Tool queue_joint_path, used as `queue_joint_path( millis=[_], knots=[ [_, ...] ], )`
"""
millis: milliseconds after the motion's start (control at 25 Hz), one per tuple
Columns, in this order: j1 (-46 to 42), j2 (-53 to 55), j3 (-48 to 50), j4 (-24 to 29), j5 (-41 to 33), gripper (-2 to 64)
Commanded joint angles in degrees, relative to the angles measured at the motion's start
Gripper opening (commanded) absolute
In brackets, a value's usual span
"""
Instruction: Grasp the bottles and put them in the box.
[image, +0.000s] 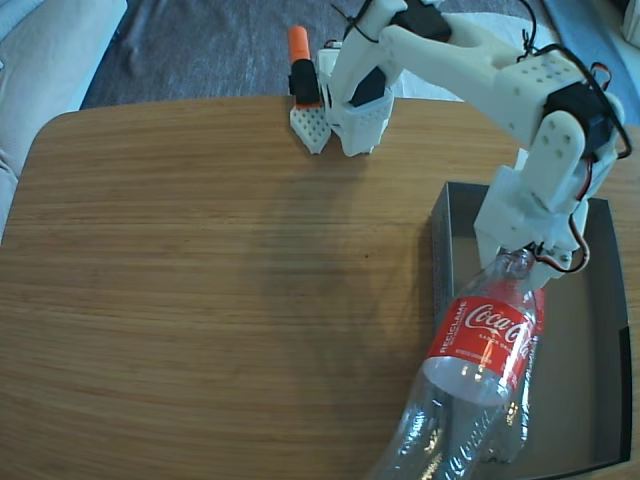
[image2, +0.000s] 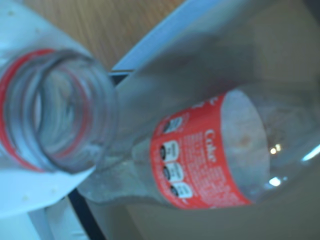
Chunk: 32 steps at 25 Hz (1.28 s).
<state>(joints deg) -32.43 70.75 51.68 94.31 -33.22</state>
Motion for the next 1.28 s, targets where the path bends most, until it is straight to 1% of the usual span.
queue_joint_path(
  millis=[0, 200, 320, 520, 640, 760, 840, 1240],
  knots=[
    [-0.88, 1.23, -0.44, 3.96, 0.62, 0.8],
    [-3.78, 1.41, -0.44, 3.96, 1.05, 0.8],
    [-5.63, 1.32, 0.09, 3.96, 3.96, 0.8],
    [-7.29, 1.49, 4.22, 3.96, 5.80, 0.8],
    [-8.53, 3.96, 6.77, 3.78, 6.42, 0.8],
    [-10.20, 6.59, 10.11, 1.49, 6.42, 0.8],
    [-10.37, 8.26, 11.69, 0.26, 6.42, 0.8],
    [-8.70, 15.21, 15.73, 0.26, 5.80, 0.8]
  ],
)
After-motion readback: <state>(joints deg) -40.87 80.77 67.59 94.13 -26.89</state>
